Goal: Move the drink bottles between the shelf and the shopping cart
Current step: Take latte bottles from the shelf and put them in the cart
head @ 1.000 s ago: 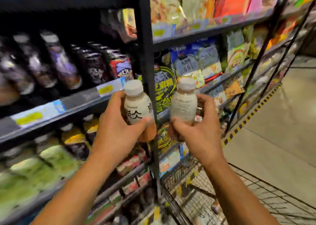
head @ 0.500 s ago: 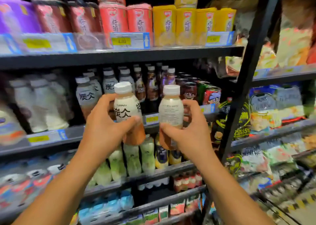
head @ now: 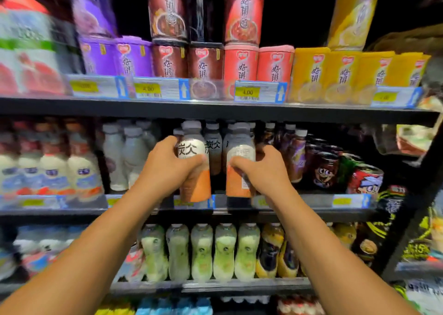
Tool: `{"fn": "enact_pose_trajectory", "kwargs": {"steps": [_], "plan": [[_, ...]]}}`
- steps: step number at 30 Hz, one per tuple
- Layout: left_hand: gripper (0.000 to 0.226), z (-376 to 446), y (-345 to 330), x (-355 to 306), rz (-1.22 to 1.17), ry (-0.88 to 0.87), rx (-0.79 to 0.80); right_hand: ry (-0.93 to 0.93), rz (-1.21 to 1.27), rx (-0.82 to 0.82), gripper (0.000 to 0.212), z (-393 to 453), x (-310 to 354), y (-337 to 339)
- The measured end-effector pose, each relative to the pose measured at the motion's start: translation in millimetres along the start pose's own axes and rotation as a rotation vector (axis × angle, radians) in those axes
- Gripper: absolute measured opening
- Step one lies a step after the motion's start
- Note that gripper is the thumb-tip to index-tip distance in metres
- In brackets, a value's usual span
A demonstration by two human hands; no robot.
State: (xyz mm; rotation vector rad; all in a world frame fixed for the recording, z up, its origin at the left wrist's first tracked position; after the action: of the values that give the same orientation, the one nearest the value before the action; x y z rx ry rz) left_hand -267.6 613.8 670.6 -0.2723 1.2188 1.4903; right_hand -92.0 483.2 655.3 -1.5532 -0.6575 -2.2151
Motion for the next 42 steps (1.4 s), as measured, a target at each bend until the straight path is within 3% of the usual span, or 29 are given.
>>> {"fn": "enact_pose_trajectory", "kwargs": {"steps": [2, 4, 9, 17, 26, 35, 42], "plan": [[0.044, 13, -9, -11, 0.017, -0.004, 0.018, -0.053, -0.003, -0.019, 0.053, 17, 3, -1], [0.045, 25, -17, -23, 0.033, -0.005, 0.037, -0.077, -0.003, -0.031, 0.041, 29, 6, 0], [0.032, 29, -41, -32, 0.128, 0.013, 0.035, -0.023, -0.088, -0.025, 0.030, 37, -3, 5], [0.038, 16, -66, -15, 0.181, 0.015, 0.046, 0.066, -0.273, 0.039, 0.039, 31, -21, 3], [0.055, 1, -73, -10, 0.318, 0.000, -0.016, 0.068, -0.224, 0.065, 0.065, 27, -34, 7], [0.040, -6, -74, -2, 0.276, -0.045, -0.010, 0.077, -0.294, 0.114, 0.063, 32, -35, 13], [0.043, -1, -76, 0, 0.333, -0.047, -0.010, 0.067, -0.312, 0.086, 0.060, 29, -31, 11]]}}
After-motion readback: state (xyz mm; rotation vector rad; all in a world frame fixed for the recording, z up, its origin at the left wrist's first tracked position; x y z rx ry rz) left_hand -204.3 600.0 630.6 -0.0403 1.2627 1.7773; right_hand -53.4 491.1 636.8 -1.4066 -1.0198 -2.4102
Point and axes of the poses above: each hand's wrist, its own z-axis towards the middle knuckle, its own y-axis out of the back of the hand, x = y × z, the point moved 1 cm from there along z, towards the middle knuckle, and after that the axes turned 8 degrees about z, right-handed, at the moved point
